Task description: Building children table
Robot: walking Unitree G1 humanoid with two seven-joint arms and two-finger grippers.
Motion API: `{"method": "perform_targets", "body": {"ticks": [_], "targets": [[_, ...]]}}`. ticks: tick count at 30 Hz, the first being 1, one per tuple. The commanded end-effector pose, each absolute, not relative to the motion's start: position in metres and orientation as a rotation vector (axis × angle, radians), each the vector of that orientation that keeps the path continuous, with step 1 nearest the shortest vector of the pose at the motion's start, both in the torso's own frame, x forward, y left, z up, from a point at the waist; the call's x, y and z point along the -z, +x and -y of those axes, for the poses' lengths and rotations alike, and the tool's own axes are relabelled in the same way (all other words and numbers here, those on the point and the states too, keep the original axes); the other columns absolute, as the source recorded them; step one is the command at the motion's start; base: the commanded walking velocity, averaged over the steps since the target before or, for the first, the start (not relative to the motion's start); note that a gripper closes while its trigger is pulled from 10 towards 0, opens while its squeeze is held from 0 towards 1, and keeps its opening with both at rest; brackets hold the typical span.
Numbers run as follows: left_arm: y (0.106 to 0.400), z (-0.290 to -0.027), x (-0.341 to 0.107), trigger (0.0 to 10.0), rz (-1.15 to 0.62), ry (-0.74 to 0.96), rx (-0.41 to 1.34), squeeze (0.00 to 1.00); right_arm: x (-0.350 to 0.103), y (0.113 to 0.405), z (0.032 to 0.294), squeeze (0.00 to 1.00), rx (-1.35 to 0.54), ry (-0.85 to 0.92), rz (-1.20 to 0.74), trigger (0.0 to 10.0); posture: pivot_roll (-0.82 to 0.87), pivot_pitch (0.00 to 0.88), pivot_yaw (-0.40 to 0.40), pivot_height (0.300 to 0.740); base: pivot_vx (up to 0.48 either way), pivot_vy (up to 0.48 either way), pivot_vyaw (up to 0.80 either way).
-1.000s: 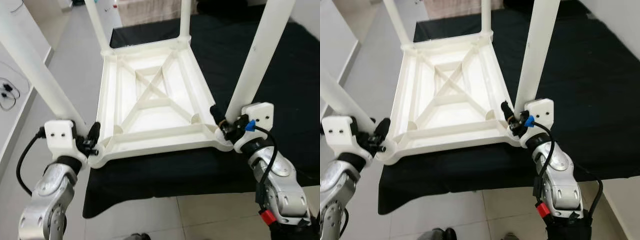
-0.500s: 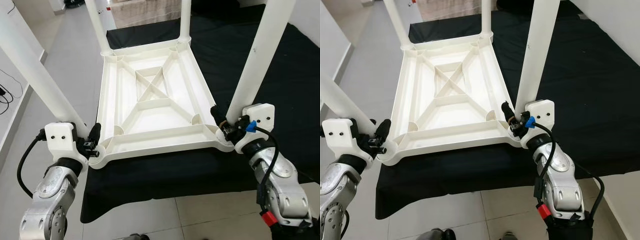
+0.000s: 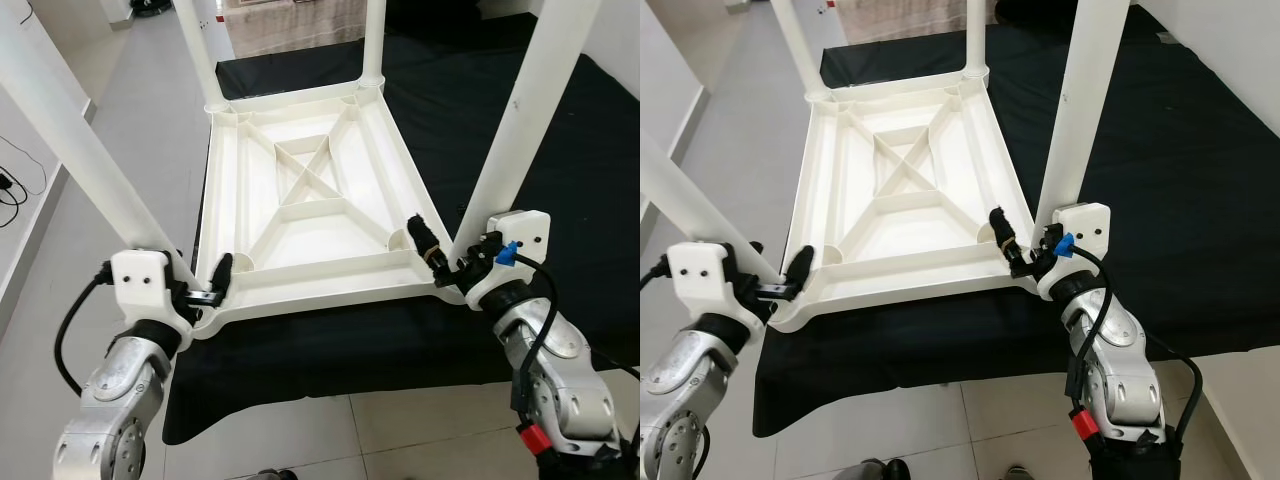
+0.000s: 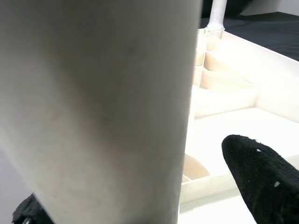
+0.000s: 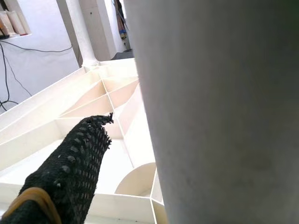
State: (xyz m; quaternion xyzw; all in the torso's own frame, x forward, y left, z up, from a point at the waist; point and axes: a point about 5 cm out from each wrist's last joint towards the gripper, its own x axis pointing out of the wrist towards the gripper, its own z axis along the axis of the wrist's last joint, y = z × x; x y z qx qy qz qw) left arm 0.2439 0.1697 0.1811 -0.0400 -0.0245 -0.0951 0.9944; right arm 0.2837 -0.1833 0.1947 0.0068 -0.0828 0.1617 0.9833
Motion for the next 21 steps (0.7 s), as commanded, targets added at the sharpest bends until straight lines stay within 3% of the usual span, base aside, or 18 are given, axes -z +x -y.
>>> {"method": "perform_targets", "body": {"ticks": [1,12,21], "targets": [[0.236,-0.134,-0.17,10.0,-0.02,-0.153,0.417,1.0,-0.183,0.279,0.152,1.0,-0.52,0.064,0.114,10.0,-0.01,0.22,0.101,0.74,0.0,0.0,0.0],[0.188,-0.146,-0.15,10.0,-0.111,-0.184,0.355,1.0,-0.169,0.262,0.176,1.0,-0.503,0.061,0.079,10.0,-0.01,0.228,0.105,0.74,0.0,0.0,0.0],[0.183,-0.149,-0.152,10.0,-0.095,-0.174,0.329,1.0,-0.167,0.257,0.175,1.0,-0.515,0.09,0.088,10.0,0.0,0.225,0.101,0.74,0.0,0.0,0.0]]}}
